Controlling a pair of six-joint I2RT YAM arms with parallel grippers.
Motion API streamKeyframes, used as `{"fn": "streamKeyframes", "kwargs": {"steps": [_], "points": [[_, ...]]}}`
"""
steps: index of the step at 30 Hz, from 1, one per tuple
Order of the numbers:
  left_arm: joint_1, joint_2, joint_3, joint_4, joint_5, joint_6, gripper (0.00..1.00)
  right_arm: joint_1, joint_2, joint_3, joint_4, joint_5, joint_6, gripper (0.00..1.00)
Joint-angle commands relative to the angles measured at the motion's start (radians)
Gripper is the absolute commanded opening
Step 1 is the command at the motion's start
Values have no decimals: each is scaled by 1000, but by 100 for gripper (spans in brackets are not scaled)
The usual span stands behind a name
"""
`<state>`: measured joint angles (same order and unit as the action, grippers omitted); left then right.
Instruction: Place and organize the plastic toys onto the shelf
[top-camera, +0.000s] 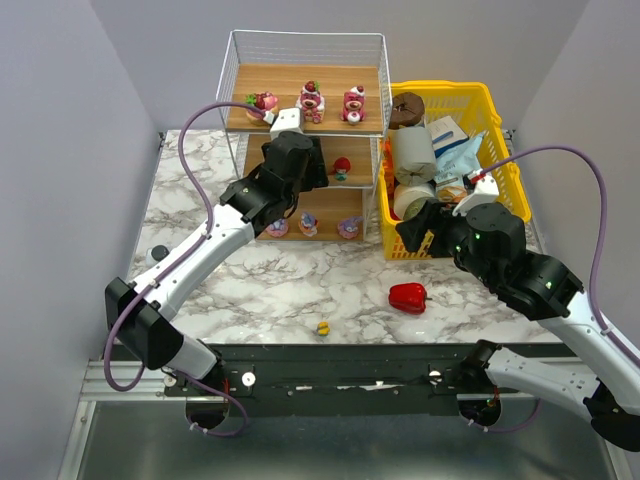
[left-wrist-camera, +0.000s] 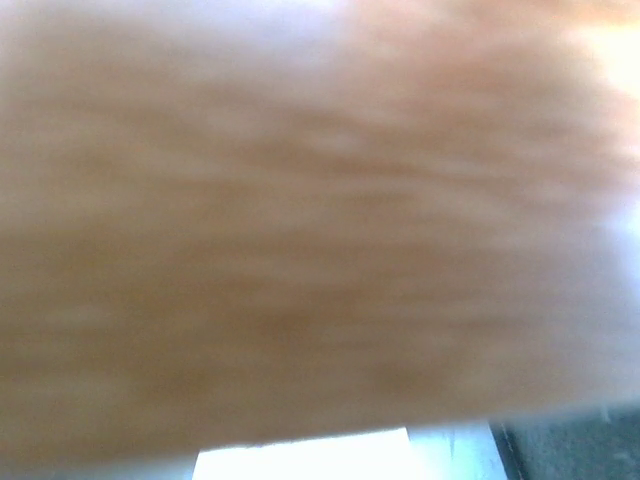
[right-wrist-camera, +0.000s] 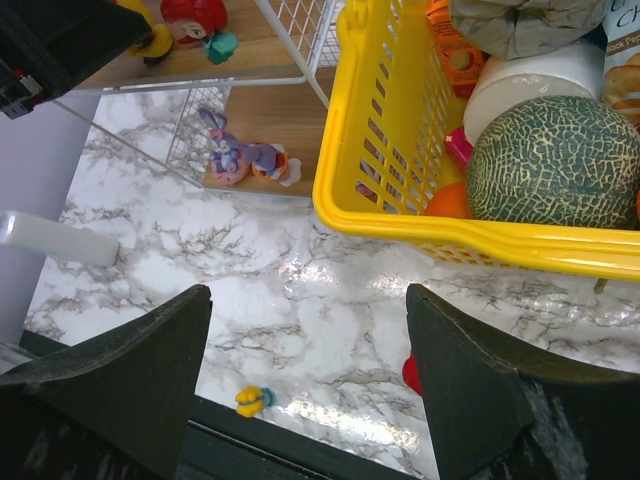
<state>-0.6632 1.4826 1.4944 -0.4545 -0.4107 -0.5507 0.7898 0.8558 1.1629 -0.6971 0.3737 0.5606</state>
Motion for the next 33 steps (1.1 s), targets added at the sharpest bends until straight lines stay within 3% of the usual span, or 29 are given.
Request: {"fn": "streamKeyframes", "kwargs": {"steps": [1,6,16,20,24,28,33], "points": [[4,-71,-32,17,1,-23,74,-8,-14,0,-13,31,-8,86],[4,-136,-95,0,26,-54,75,-8,-17,3,-15,22,-11,86],[-27,-425,-327,23,145,-52,78,-8,-32,-12,-25,-12,-18,86],[-97,-513,-428,1,200,-48,79,-8,-34,-23,-30,-28,-19,87],[-273,-538,-574,16,190,-139,79,-8,-35,-42,-33,-44,-22,88],[-445,-486,-724,74,176,-212,77,-8,-37,-52,-51,-59,-27,91],[-556,-417,-752,67,109,-354,77,-8,-52,-54,-73,-58,-33,92]]}}
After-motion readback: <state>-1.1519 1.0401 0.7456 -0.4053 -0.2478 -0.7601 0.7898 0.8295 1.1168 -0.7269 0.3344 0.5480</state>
